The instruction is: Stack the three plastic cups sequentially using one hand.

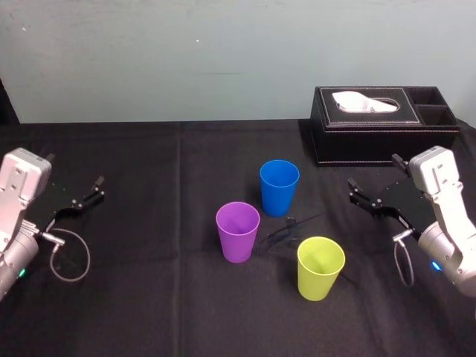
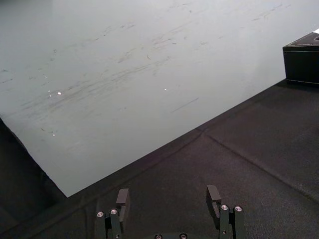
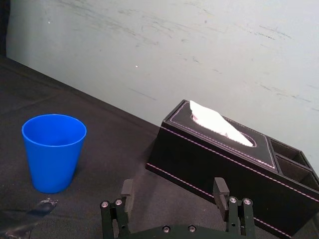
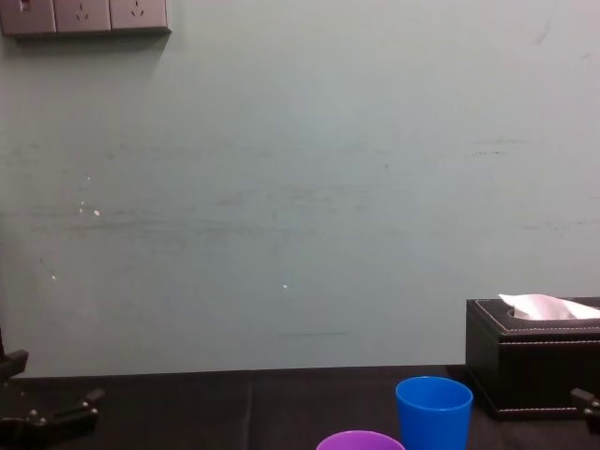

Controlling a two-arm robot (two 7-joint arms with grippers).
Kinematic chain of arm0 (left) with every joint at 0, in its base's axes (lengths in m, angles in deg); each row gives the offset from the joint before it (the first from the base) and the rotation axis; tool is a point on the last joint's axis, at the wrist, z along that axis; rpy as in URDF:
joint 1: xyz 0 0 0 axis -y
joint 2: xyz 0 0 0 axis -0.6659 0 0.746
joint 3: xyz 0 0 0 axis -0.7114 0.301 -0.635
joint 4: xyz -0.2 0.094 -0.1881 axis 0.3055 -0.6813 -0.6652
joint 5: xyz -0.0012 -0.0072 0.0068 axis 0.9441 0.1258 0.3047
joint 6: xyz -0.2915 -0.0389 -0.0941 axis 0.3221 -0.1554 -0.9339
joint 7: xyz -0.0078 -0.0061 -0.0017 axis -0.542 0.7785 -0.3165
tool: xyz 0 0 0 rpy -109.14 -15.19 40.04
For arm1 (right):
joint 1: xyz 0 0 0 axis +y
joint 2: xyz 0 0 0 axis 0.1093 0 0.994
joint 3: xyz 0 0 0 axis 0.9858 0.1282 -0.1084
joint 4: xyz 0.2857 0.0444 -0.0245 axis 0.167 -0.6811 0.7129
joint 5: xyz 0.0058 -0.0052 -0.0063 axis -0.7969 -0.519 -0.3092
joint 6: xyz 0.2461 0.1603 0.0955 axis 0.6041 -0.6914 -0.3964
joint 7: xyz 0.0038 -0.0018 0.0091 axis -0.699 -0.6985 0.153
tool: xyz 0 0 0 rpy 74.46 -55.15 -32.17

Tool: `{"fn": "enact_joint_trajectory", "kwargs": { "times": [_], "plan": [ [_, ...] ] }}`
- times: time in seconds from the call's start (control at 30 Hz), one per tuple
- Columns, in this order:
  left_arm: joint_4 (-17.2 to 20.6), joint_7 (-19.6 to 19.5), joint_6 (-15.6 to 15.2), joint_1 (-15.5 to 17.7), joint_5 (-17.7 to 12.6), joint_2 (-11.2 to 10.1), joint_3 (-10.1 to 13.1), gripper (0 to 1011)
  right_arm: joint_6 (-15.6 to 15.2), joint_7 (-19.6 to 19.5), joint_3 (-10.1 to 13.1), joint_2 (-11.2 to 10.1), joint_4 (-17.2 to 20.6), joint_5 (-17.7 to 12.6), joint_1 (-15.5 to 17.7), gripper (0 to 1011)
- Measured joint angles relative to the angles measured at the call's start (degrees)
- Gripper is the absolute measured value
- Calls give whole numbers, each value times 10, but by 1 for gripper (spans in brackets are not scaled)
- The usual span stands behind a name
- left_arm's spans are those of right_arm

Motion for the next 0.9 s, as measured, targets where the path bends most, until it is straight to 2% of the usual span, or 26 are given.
{"fn": "enact_joint_trajectory", "kwargs": {
  "times": [0.9],
  "plan": [
    [0,0,0,0,0,0,0,1010,0,0,0,0,0,0,0,1004]
  ]
}}
